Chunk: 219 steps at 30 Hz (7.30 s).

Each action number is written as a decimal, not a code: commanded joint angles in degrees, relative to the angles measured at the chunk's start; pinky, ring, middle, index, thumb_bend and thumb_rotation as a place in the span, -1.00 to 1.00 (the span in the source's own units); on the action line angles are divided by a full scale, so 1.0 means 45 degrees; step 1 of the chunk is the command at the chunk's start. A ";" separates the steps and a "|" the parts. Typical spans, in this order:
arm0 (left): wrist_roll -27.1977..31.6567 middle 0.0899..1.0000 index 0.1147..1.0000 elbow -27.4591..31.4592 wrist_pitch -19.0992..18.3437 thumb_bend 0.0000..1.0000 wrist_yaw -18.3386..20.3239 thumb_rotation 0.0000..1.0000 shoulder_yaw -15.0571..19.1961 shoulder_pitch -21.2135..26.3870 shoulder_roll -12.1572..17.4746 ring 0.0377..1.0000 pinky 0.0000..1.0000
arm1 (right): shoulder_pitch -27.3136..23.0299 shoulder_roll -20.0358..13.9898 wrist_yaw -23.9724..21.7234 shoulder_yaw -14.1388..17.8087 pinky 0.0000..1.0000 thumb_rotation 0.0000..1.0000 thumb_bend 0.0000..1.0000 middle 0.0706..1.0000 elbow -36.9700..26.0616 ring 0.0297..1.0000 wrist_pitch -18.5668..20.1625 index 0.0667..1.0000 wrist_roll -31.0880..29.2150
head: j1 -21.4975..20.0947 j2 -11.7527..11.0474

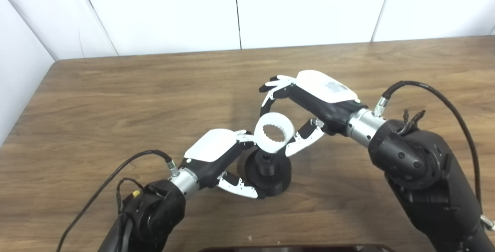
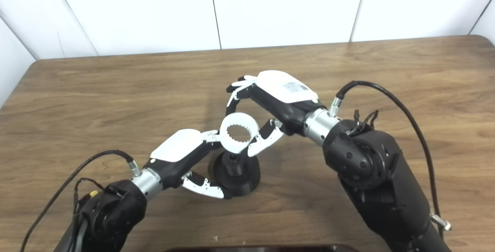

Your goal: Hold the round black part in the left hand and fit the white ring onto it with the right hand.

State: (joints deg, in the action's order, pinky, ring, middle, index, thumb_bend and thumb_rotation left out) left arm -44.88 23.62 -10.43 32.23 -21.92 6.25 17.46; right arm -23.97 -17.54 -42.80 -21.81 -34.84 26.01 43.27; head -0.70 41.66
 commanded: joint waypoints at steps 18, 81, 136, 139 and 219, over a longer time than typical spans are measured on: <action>0.0076 0.72 0.41 0.0144 0.0098 0.28 -0.0033 -0.11 0.0002 0.0374 -0.0060 0.87 0.62 | -0.0084 -0.0025 0.0025 0.0028 0.69 -0.68 0.04 0.72 -0.0026 0.89 -0.0273 -0.09 -0.0111 | 0.0042 0.0075; 0.0268 0.70 0.39 0.0363 0.0173 0.29 0.0234 -0.05 0.0116 0.0520 -0.0095 0.86 0.60 | 0.0207 0.0046 -0.0457 -0.1228 0.72 -0.67 0.03 0.73 0.0136 0.91 -0.0814 -0.08 -0.0103 | -0.0083 0.0298; 0.0075 0.71 0.39 0.0647 0.0018 0.31 0.0289 -0.08 0.0173 0.0445 -0.0101 0.85 0.59 | 0.1310 0.0165 0.0677 0.0130 0.68 -0.67 0.03 0.71 0.0565 0.86 -0.0882 -0.08 -0.0966 | 0.0067 0.0356; 0.0062 0.71 0.40 0.0698 -0.0078 0.31 0.0380 -0.10 0.0173 0.0457 -0.0118 0.85 0.59 | 0.1450 0.0146 0.0845 0.0137 0.67 -0.66 0.03 0.71 0.0608 0.86 -0.0921 -0.08 -0.1031 | 0.0065 0.0375; -0.0255 0.69 0.43 -0.0718 0.0605 0.26 -0.2020 -0.09 -0.0019 -0.0219 -0.1230 0.80 0.57 | 0.2263 -0.0150 0.2332 0.0970 0.64 -0.68 0.04 0.73 0.0307 0.85 0.0036 -0.08 -0.2299 | -0.0391 0.0660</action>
State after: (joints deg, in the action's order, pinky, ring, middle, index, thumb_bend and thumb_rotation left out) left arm -45.70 20.05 -8.32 24.65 -22.10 4.47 12.22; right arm -11.63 -18.04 -32.30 -17.71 -31.49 26.06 32.78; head -2.46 44.56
